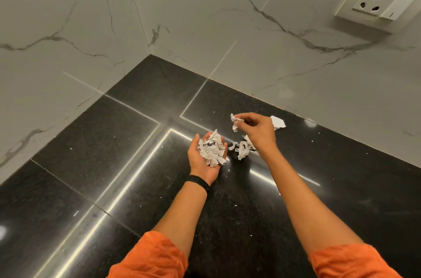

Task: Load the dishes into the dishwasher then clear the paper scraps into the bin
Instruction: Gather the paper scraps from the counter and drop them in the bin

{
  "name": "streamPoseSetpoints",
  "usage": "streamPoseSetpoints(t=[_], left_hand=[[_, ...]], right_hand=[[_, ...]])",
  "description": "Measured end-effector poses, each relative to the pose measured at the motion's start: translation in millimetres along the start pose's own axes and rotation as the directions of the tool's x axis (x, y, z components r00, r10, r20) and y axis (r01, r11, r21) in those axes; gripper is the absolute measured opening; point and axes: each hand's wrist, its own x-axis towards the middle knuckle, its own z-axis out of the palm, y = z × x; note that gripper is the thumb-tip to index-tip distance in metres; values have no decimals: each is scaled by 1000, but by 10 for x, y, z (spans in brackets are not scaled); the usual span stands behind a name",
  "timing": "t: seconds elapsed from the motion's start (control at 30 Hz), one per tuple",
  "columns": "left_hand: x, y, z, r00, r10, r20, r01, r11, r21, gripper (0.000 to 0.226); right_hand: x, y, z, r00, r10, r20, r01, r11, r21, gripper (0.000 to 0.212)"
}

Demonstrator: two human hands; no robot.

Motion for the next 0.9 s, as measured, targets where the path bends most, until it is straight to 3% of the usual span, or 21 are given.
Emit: streamPoseSetpoints(t=[0.1, 0.17, 0.23, 0.33, 0.57, 0.63, 0.7, 0.8, 0.9], left_hand=[[-77, -86, 32, 999, -35, 39, 34, 999, 33, 39], [-106, -136, 39, 997, -56, 49, 52, 995, 80, 42], [-126, -162, 29, 998, -61, 32, 58, 993, 106, 39], [-167, -184, -3, 997, -63, 41, 60, 995, 74, 36], [-174, -138, -6, 994, -56, 98, 55, 998, 19, 35], [-140, -124, -14, 996, -40, 83, 41, 999, -6, 35], [-125, -104, -31, 997, -30, 75, 32, 999, -21, 36], [-101, -84, -86, 998, -31, 56, 33, 999, -36, 36], [-67, -77, -129, 999, -31, 43, 32, 999, -28, 37]], right_hand=[[-284, -160, 124, 987, -20, 157, 12, 999, 47, 18], [-468, -129, 240, 971, -46, 236, 87, 983, -164, 20], [-634, -92, 329, 948, -127, 291, 241, 885, -398, 22], [-749, -90, 372, 914, -254, 317, 383, 800, -462, 19], [-534, -161, 182, 978, -166, 126, 196, 942, -273, 22], [-459, -104, 54, 991, -126, 51, 136, 945, -296, 24], [-375, 11, -75, 993, -74, 88, 105, 891, -442, 30], [-357, 163, -169, 937, 108, 332, 171, 688, -705, 46], [-429, 297, -104, 903, 86, 422, 286, 613, -737, 44]])
